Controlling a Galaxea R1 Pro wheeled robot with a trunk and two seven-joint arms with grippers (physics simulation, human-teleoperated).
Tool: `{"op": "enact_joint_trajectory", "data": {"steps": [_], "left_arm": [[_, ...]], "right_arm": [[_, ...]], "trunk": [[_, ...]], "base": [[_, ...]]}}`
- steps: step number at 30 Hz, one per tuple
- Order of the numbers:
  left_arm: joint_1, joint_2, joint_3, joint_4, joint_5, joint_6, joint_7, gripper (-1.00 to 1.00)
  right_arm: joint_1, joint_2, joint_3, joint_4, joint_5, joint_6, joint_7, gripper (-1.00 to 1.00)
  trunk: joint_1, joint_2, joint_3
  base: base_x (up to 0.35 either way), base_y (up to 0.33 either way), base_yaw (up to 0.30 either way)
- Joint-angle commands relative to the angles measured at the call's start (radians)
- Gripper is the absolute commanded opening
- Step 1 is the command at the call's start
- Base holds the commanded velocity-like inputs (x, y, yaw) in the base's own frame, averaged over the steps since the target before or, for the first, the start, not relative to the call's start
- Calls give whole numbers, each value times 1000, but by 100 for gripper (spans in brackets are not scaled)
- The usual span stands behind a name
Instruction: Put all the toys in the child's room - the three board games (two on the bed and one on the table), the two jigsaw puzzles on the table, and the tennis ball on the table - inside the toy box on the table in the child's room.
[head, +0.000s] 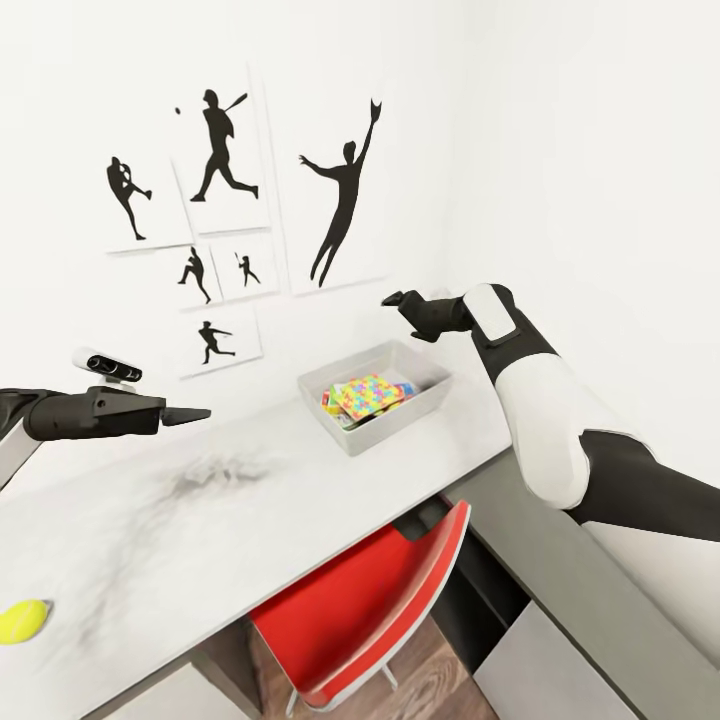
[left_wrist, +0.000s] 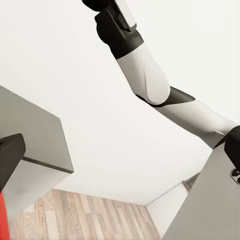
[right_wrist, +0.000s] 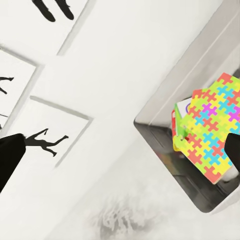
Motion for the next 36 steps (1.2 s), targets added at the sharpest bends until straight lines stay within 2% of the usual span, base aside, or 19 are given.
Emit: {"op": "enact_joint_trajectory", "data": {"steps": [1, 36], "left_arm": [[-2, 1, -3, 0, 0, 11, -6, 100], [-2, 2, -3, 0, 1, 11, -6, 100]], "right_arm": [[-1, 1, -5, -1, -10, 3, -10, 100], [-1, 1, -4, -1, -10, 2, -10, 100]], "trunk": [[1, -2, -1], [1, -2, 57]], "base": [[0, 0, 0], [-3, 0, 0]]}}
